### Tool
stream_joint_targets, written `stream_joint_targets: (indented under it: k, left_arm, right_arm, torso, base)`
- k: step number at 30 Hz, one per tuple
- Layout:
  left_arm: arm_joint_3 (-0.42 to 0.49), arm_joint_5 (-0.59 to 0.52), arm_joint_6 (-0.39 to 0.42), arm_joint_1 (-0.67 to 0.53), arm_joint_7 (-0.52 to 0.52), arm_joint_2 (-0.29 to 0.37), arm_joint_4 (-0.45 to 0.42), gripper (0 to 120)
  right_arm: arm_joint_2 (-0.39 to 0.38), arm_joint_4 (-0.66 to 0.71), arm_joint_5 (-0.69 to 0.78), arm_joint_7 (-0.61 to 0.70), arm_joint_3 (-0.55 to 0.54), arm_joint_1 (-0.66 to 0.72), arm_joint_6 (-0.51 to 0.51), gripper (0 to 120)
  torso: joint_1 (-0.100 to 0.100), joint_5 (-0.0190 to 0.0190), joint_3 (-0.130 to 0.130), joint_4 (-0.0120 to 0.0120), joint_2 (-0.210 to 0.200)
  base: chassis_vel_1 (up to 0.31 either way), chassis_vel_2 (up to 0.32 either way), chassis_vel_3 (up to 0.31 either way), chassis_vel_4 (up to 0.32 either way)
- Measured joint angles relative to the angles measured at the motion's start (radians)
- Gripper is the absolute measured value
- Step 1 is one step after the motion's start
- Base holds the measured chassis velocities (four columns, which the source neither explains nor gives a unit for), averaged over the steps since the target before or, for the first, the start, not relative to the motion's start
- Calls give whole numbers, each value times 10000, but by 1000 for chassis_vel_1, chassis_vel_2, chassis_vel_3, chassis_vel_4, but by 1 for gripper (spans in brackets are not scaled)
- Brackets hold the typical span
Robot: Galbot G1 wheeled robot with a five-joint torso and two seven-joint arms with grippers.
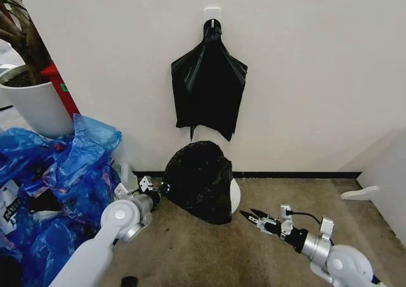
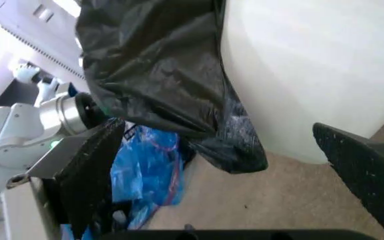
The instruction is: Place the garbage bag over the trash bin.
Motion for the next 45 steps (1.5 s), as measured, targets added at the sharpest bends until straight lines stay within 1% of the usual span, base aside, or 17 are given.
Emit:
stream_joint_targets:
  k: [5,14,16,19,23,26,28,30,31,33,35,36,37,38,39,42,45]
  left_arm:
    - [-44,-85,51,134,166,-4,-102,1]
    - [-35,-75,68,180,308,-1,-239,1]
    - [-35,-62,69,180,335,10,-259,1]
    - [-29,-36,69,189,366,6,-311,1]
    - [-20,4,68,230,387,-10,-340,1]
    - [-20,35,68,246,423,-8,-343,1]
    - [-21,82,70,282,480,1,-365,1]
    - [-22,145,74,326,553,2,-418,1]
    - [-22,145,74,326,553,2,-418,1]
    - [-22,183,77,349,596,5,-451,1]
    - [-32,207,81,369,633,24,-481,1]
    - [-34,209,81,371,637,26,-482,1]
    - [-61,215,86,381,657,52,-498,1]
    - [-88,216,92,384,659,61,-515,1]
    - [-88,216,92,384,659,61,-515,1]
    - [-118,216,103,400,660,68,-552,1]
    - [-134,215,116,472,660,54,-620,1]
  right_arm:
    - [402,75,262,814,-205,-165,164,100]
    - [715,208,552,1512,-606,-181,278,100]
    - [765,316,672,1650,-657,-190,292,97]
    - [844,454,734,1791,-751,-186,294,84]
    - [974,623,771,1878,-834,-162,294,79]
    - [1009,670,779,1885,-854,-161,294,77]
    - [1040,719,781,1902,-875,-159,301,71]
    - [1055,739,766,1954,-913,-151,335,61]
    - [1055,739,766,1954,-913,-151,335,61]
    - [1058,740,722,1975,-946,-149,375,54]
    - [1056,740,638,1984,-967,-165,415,44]
    - [1055,739,632,1986,-968,-169,419,44]
    - [1038,722,590,2010,-969,-204,451,36]
    - [1031,667,561,2019,-960,-226,476,30]
    - [1031,667,561,2019,-960,-226,476,30]
    - [1011,456,465,2021,-915,-260,535,21]
    - [1011,109,398,2009,-830,-319,633,7]
  torso:
    - [0,3,0,2,0]
    - [0,2,0,1,0]
    - [0,1,0,1,0]
    - [0,1,0,1,0]
    - [0,1,0,1,0]
    - [0,1,0,1,0]
    - [0,1,0,2,0]
    - [0,1,0,1,0]
    - [0,1,0,1,0]
    - [0,2,0,1,0]
    - [0,2,0,1,0]
    - [0,2,0,1,0]
    - [0,2,0,1,0]
    - [0,2,0,1,0]
    - [0,2,0,1,0]
    - [0,2,0,2,0]
    - [0,2,0,1,0]
  base:
    - [0,0,0,0]
    - [0,0,0,0]
    - [0,0,0,0]
    - [0,0,0,0]
    - [0,0,0,0]
    - [0,0,0,0]
    - [0,0,0,0]
    - [0,0,0,0]
    - [0,0,0,0]
    - [0,0,0,0]
    - [0,0,0,0]
    - [0,0,0,0]
    - [0,0,0,0]
    - [0,0,0,0]
    - [0,0,0,0]
    - [0,0,0,0]
    - [0,0,0,0]
